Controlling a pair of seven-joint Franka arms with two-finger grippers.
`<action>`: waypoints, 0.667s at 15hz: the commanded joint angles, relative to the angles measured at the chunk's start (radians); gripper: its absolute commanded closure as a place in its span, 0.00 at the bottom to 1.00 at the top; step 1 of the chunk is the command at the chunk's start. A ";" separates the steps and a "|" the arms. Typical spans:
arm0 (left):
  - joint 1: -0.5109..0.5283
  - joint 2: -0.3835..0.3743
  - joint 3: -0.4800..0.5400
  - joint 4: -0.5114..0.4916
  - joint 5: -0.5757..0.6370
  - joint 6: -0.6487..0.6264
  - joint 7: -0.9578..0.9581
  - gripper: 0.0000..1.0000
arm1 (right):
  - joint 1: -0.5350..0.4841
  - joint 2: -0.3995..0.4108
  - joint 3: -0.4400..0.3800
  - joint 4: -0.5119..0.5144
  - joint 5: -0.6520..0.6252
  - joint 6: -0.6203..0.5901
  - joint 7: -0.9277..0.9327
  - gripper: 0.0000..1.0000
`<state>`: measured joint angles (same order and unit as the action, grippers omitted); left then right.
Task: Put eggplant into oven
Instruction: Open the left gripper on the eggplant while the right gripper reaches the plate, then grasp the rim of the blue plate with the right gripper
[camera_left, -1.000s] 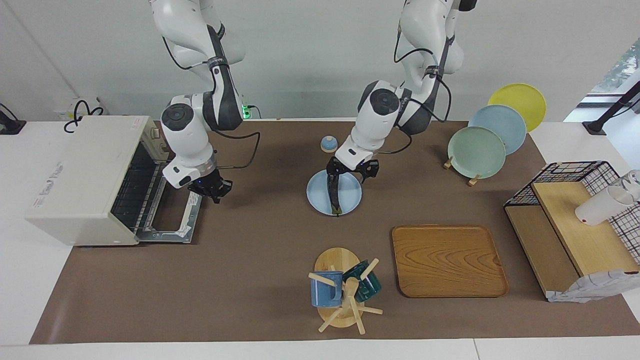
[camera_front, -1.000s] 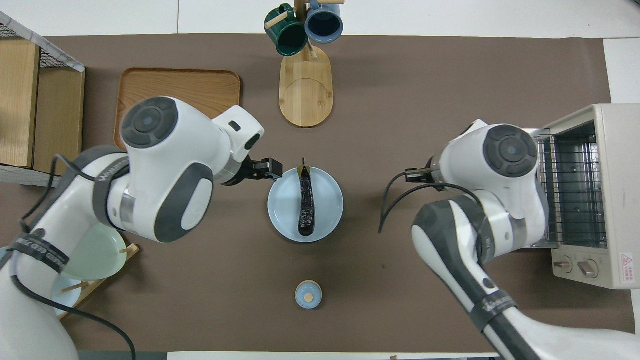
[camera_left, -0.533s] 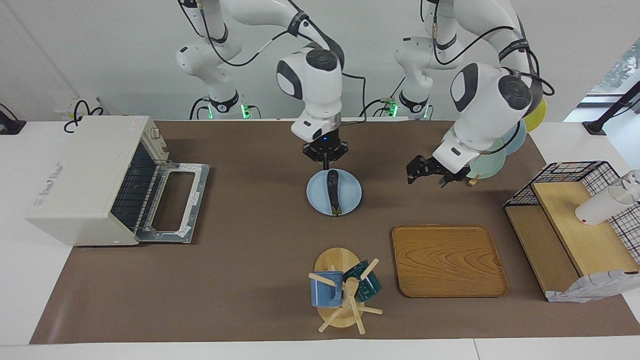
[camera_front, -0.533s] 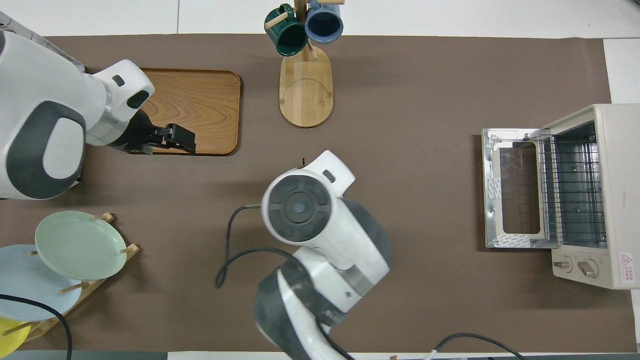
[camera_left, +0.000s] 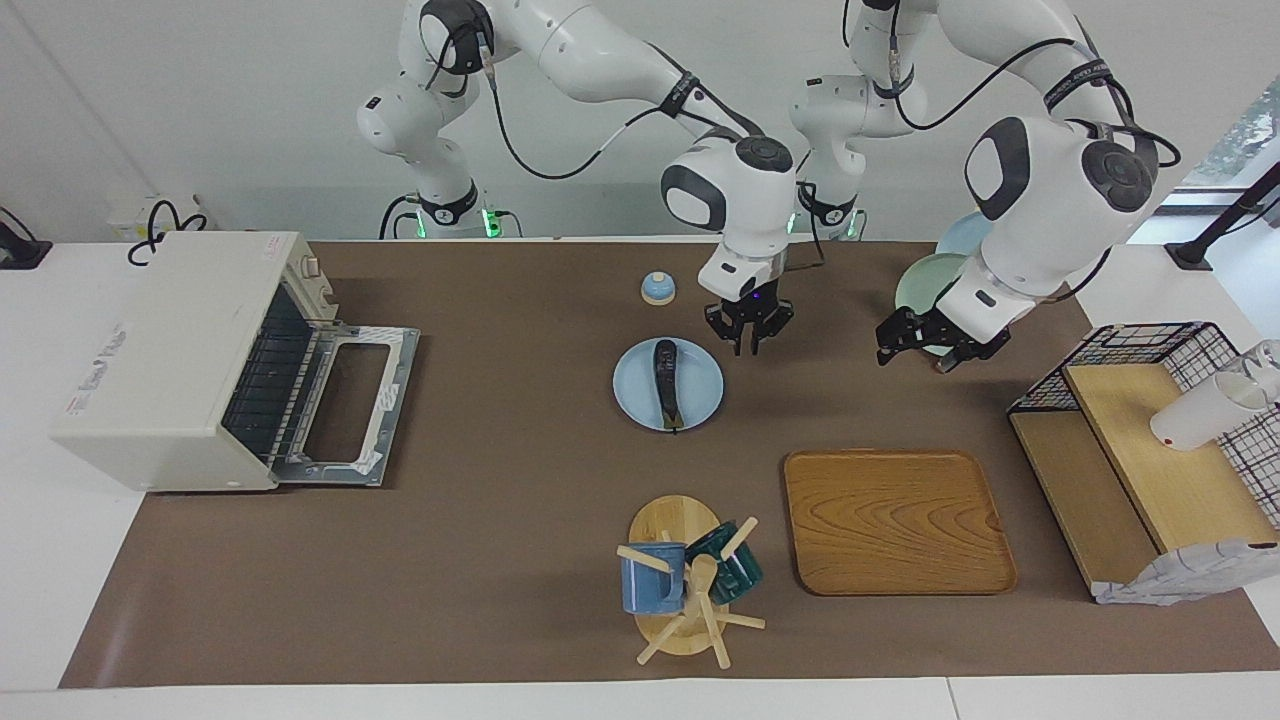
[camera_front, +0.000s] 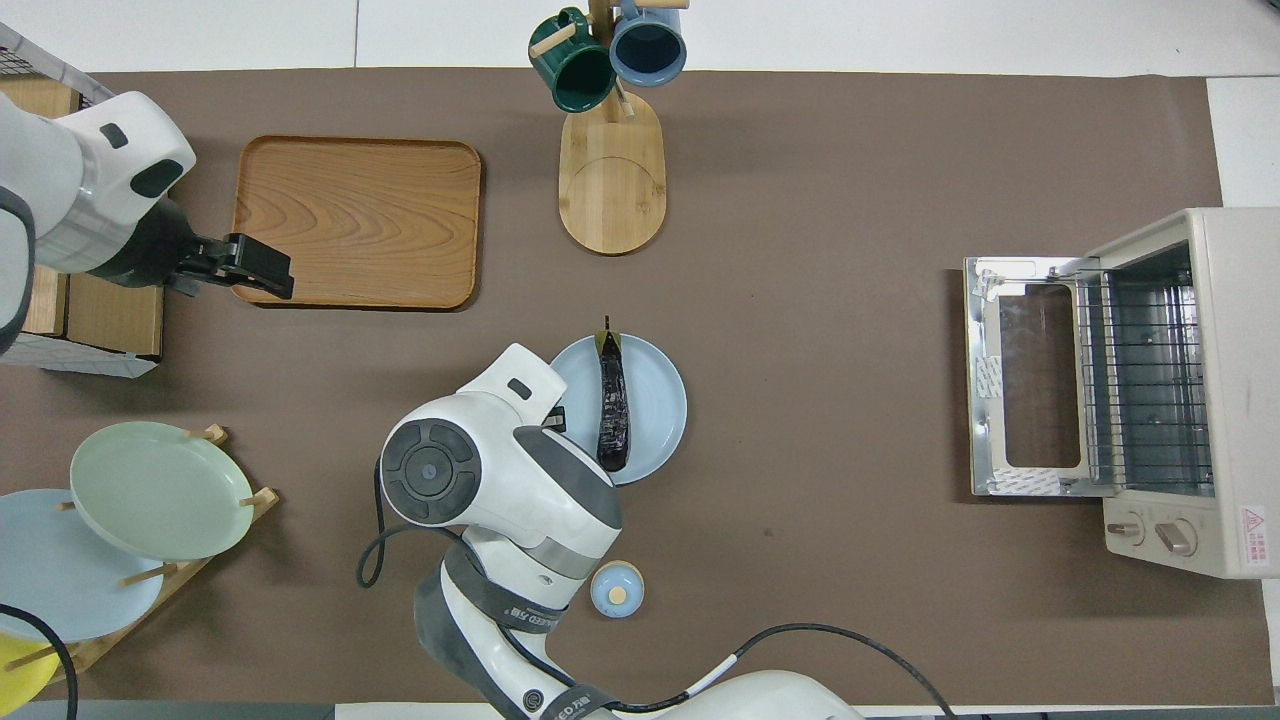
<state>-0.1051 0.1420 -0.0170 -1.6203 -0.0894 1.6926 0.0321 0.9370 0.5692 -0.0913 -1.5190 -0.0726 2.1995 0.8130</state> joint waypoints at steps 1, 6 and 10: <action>0.024 -0.039 -0.009 0.052 0.056 -0.103 0.006 0.00 | 0.011 -0.020 -0.002 -0.046 -0.047 0.019 -0.044 0.72; 0.028 -0.126 -0.011 0.083 0.129 -0.212 -0.001 0.00 | 0.022 -0.023 -0.002 -0.136 -0.096 0.085 -0.048 0.72; 0.028 -0.172 -0.009 0.022 0.126 -0.219 -0.005 0.00 | 0.025 -0.031 -0.002 -0.164 -0.107 0.085 -0.048 0.79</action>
<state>-0.0861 0.0019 -0.0179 -1.5418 0.0162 1.4737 0.0316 0.9591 0.5693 -0.0906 -1.6398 -0.1607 2.2608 0.7784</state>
